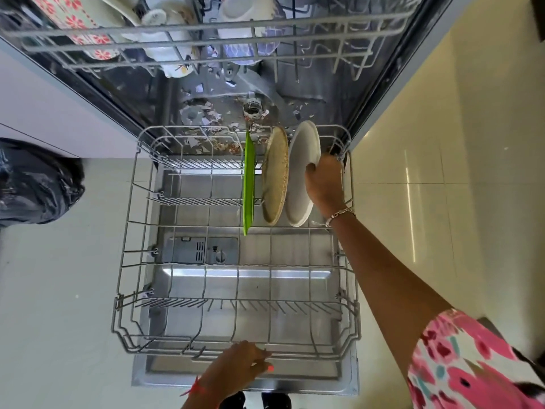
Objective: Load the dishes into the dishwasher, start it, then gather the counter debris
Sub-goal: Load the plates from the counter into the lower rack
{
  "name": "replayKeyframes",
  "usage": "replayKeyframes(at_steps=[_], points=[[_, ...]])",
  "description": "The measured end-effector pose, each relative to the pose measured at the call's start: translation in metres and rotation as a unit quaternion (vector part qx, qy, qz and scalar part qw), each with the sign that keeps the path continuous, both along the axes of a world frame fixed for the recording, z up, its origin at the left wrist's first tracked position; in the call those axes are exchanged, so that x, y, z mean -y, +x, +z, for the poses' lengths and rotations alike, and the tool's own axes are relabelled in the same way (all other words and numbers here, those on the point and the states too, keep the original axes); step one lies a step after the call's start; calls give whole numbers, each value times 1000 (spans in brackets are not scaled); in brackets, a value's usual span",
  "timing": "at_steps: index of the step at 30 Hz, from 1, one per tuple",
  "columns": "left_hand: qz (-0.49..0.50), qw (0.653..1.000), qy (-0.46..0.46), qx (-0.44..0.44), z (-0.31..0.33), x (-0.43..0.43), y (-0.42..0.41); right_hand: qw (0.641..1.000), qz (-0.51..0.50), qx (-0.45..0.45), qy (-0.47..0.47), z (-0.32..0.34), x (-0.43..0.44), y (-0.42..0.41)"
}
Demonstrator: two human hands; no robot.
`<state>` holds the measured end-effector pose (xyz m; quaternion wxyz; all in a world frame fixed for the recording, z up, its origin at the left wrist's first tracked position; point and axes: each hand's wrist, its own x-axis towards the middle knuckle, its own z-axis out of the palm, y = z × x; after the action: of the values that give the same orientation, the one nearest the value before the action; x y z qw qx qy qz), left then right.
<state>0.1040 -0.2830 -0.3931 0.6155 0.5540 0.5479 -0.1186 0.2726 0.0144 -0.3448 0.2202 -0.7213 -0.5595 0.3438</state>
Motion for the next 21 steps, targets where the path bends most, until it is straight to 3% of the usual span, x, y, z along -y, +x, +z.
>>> replayKeyframes(at_steps=[5, 12, 21], points=[[-31, 999, 8, -27, 12, -5, 5, 999, -31, -42, -4, -13, 0, 1], [-89, 991, 57, -77, 42, -14, 5, 997, -10, -21, -78, 11, 15, 14], [-46, 982, 147, -113, 165, -65, -32, 978, 117, 102, -142, 134, 74, -2]])
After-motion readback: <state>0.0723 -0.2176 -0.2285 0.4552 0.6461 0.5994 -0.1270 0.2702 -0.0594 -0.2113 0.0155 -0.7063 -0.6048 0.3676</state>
